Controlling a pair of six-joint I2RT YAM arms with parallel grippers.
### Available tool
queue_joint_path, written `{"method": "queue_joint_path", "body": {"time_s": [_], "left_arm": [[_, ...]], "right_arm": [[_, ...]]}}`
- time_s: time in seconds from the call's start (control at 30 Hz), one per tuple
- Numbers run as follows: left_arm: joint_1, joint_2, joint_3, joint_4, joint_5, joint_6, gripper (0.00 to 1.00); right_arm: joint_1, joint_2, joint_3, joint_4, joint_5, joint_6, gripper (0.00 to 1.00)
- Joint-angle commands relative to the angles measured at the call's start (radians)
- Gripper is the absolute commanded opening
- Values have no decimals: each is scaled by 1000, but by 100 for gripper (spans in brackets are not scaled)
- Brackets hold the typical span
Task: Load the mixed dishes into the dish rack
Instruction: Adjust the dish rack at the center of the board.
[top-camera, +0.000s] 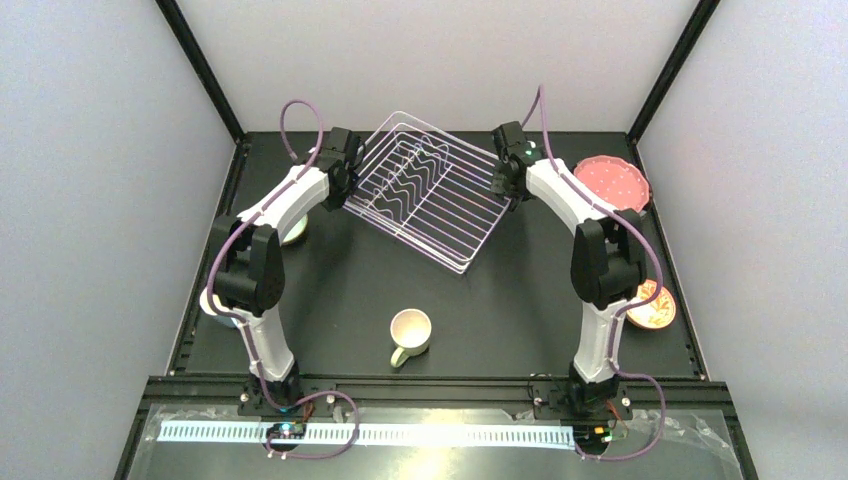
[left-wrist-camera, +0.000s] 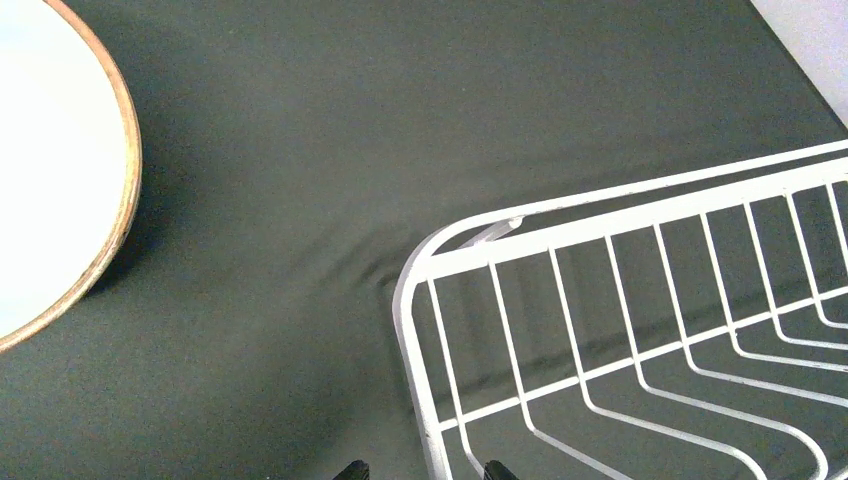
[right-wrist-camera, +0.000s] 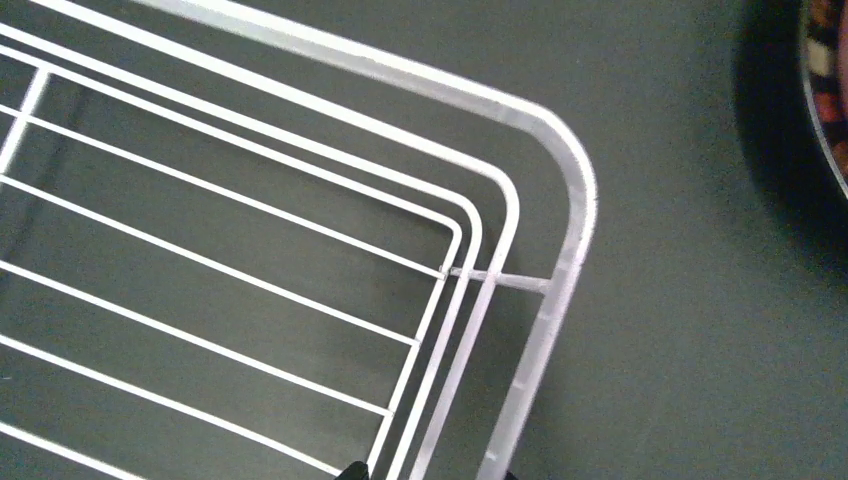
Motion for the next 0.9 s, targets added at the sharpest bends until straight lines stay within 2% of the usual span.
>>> {"method": "queue_joint_path", "body": {"time_s": [0.0,0.13,0.27,0.63,0.87], "left_arm": [[6,23,27,-7,1,10,64],[5,13,9,-1,7,10,60],[5,-9,-27,11,22,8,57],[5,-111,-148,22,18,21,56],[4,-178,-175,9,8,40,56]], "right_arm": [[2,47,-11,15,21,-4,54],[2,63,14,19,32,-35,35],[1,90,64,-5,53,-67,27],[-18,123,150,-8,26,-207,25],[-35,163,214,-31,38,-286,25]]}}
